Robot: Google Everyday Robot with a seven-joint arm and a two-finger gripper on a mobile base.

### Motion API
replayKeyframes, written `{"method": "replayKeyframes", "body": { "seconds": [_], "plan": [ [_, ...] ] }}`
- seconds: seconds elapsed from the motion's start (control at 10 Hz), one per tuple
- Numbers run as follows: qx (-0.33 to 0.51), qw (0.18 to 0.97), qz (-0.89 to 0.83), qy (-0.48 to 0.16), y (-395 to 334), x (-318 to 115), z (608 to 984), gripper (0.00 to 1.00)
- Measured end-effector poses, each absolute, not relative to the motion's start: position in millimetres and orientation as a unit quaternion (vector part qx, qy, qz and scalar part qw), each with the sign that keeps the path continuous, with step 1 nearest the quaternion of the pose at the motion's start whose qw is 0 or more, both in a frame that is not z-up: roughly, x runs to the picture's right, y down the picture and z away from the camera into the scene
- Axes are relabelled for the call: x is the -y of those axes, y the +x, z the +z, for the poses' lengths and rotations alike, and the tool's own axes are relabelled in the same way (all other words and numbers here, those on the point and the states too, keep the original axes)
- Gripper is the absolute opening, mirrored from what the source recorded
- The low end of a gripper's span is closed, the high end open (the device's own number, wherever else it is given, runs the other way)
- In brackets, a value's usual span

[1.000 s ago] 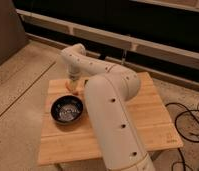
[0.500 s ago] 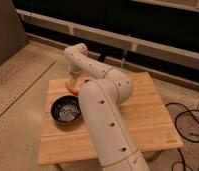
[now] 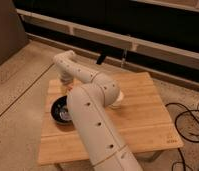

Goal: Place the pepper on the white sponge

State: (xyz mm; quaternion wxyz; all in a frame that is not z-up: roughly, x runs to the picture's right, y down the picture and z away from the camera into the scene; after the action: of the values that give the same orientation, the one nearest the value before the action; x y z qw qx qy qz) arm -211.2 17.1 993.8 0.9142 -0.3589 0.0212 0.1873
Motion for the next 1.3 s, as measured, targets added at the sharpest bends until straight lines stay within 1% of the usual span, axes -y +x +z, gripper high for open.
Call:
{"method": "replayKeyframes", "body": {
  "seconds": [0.2,0.5,0.6,0.7,0.9,1.0,1.1,1.3],
  "plan": [
    [-0.051,0.911,0.176,-0.369,-202.1,-29.6,1000.7,0.65],
    [-0.078,0.909,0.181,-0.367,-190.1,-28.8,1007.0,0.64],
    [-0.079,0.910,0.179,-0.367,-191.3,-29.2,1008.8,0.55],
    [-0.078,0.912,0.171,-0.365,-192.4,-28.6,1009.5,0.45],
    [-0.072,0.917,0.166,-0.357,-193.9,-21.8,1011.6,0.21],
    [-0.070,0.918,0.167,-0.352,-194.3,-18.5,1011.9,0.13],
    [-0.071,0.919,0.169,-0.348,-193.9,-13.8,1008.4,0.02],
    [-0.077,0.922,0.179,-0.334,-182.9,0.5,1002.1,0.00]
  ]
}}
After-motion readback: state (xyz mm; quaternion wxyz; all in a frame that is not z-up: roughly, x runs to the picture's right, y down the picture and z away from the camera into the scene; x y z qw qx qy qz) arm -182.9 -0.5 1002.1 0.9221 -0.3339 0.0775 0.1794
